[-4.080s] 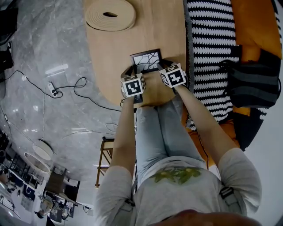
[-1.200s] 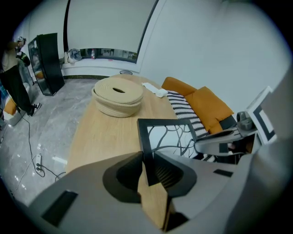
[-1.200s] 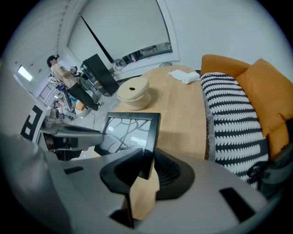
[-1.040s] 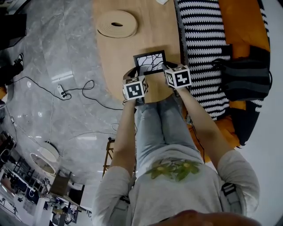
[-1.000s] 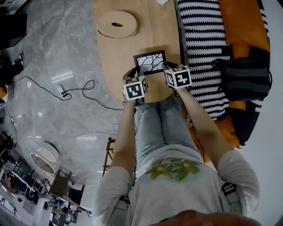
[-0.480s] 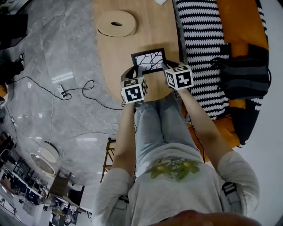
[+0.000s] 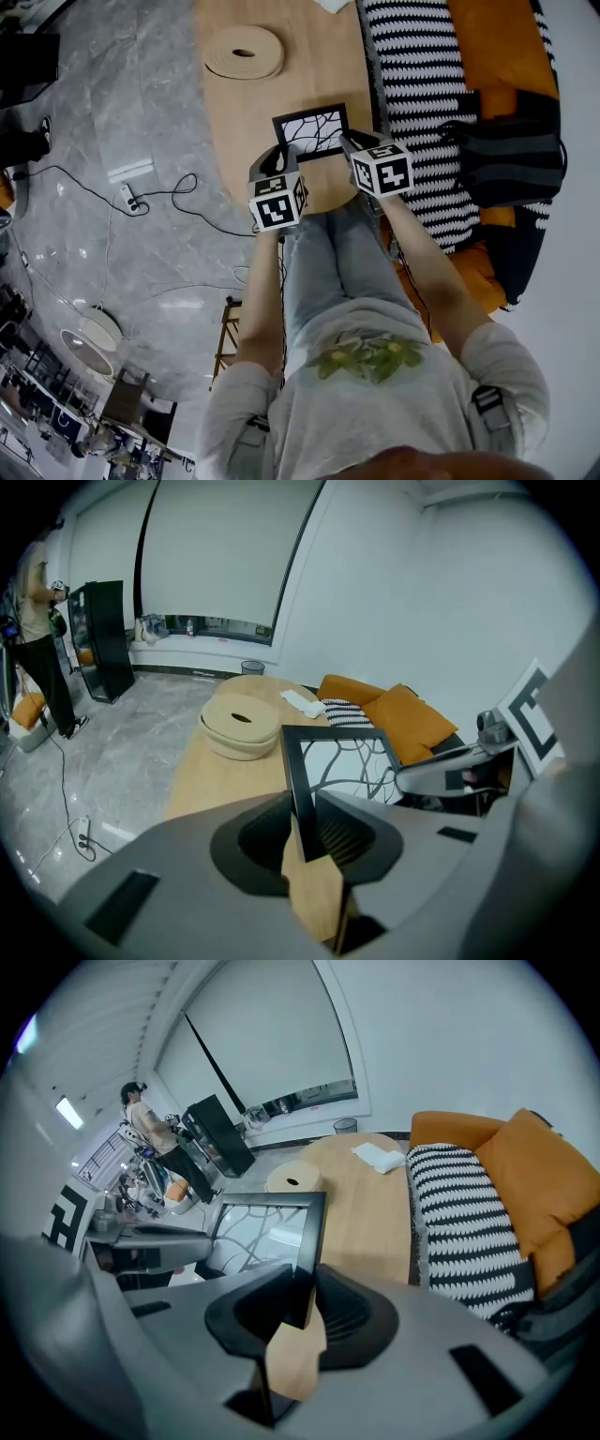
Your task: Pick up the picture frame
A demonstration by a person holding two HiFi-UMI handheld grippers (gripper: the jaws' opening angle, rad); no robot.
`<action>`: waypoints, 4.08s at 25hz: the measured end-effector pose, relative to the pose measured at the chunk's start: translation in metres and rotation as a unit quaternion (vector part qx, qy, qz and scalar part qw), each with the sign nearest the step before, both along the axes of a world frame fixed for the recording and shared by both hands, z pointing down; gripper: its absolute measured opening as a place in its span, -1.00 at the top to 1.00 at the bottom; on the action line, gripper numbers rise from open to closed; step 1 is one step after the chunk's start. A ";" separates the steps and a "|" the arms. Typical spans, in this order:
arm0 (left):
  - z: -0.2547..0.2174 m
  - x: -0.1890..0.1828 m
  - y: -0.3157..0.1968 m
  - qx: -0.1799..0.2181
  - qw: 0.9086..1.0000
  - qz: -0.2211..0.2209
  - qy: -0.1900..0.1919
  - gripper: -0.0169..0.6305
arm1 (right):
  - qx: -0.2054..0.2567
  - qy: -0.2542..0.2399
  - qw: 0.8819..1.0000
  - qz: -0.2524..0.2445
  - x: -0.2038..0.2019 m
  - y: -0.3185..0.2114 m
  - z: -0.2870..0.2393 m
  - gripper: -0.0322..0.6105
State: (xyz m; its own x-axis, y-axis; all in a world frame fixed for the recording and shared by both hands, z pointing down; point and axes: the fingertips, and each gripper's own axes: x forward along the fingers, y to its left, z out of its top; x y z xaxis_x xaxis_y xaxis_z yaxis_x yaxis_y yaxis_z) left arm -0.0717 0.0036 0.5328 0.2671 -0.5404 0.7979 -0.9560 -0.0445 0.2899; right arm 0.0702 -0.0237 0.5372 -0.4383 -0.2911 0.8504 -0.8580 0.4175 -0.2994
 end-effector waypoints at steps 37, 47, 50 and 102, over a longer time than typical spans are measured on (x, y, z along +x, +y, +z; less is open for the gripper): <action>-0.136 0.012 0.034 0.048 0.999 -0.004 0.011 0.65 | 0.064 -0.036 0.997 -0.013 0.010 0.028 -0.141 0.64; -0.169 0.012 0.041 0.070 0.998 0.003 -0.001 0.65 | 0.079 -0.048 0.996 -0.017 0.010 0.034 -0.171 0.63; -0.179 0.012 0.044 0.076 0.997 0.006 -0.008 0.65 | 0.087 -0.049 0.995 -0.019 0.009 0.037 -0.181 0.63; -0.253 0.014 0.053 0.127 0.992 0.025 -0.013 0.64 | 0.159 -0.079 0.983 -0.044 0.009 0.043 -0.258 0.63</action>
